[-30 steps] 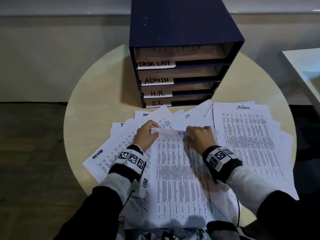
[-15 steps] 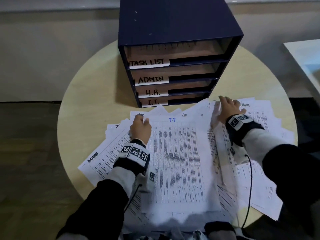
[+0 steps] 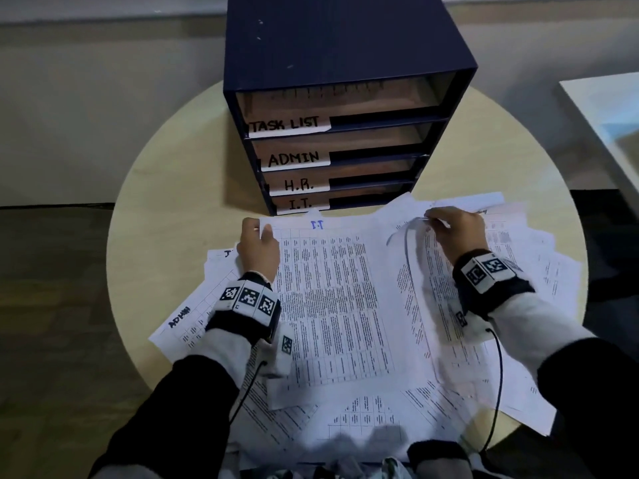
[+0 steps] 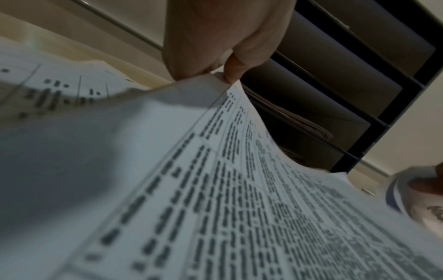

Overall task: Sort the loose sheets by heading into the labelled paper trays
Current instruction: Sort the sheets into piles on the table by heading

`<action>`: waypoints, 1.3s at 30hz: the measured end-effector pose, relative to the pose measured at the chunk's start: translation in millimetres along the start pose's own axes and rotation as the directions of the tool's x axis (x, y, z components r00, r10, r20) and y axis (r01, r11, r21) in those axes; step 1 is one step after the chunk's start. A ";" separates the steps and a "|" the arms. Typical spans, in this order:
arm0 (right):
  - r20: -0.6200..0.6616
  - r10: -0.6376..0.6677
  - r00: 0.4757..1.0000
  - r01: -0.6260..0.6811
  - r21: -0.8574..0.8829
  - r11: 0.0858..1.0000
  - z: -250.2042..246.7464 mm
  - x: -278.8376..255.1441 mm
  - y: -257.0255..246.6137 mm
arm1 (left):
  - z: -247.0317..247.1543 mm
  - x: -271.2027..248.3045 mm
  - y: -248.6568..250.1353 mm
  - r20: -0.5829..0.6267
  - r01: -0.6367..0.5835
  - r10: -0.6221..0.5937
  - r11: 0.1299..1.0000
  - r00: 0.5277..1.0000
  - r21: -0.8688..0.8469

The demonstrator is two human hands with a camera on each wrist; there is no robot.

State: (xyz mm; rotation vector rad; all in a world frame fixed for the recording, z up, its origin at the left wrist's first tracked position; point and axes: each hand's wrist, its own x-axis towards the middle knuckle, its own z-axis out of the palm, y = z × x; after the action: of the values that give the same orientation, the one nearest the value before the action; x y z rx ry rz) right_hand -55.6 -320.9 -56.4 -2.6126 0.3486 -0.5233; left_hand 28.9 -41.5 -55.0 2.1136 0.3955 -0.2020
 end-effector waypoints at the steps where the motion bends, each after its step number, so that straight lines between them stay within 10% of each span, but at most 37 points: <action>1: -0.019 -0.014 1.000 0.014 0.025 1.000 -1.9 0.2 -4.8 | -0.2 -1.5 0.1 0.002 0.005 -0.005 1.000 1.000 -0.002; 12: -0.156 -0.506 0.849 0.505 -0.047 0.862 -55.3 30.4 -104.0 | -3.0 -2.0 -10.7 0.037 -0.190 0.188 0.979 0.982 0.070; 19: -0.386 -0.558 0.735 0.568 -0.098 0.817 -122.6 59.5 -162.5 | -7.6 -3.5 -15.8 0.056 -0.205 0.199 0.970 0.978 0.131; 24: -0.184 -0.645 0.742 0.639 -0.098 0.763 -160.5 59.5 -186.1 | -10.7 8.0 -15.4 0.157 -0.260 0.232 0.946 0.960 0.191; 28: 0.056 -0.628 0.777 0.630 -0.061 0.774 -141.3 64.7 -193.9 | -11.6 -7.6 18.0 0.416 -0.427 0.364 0.902 0.833 0.066; 34: 0.147 -0.602 0.785 0.616 -0.077 0.784 -110.4 75.8 -191.4 | -28.6 -81.4 73.4 0.686 0.261 0.301 0.766 0.663 -0.588; 39: 0.249 -0.482 0.840 0.510 -0.060 0.858 -84.6 65.9 -191.8 | -25.3 -77.6 69.2 0.583 0.085 0.227 0.884 0.780 -0.459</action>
State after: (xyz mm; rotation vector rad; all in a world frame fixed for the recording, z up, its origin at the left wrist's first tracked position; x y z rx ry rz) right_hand -2.2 -208.1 124.5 -2.8458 -0.4039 -0.3639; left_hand -19.2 -70.8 36.0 1.4647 -0.0483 -0.6770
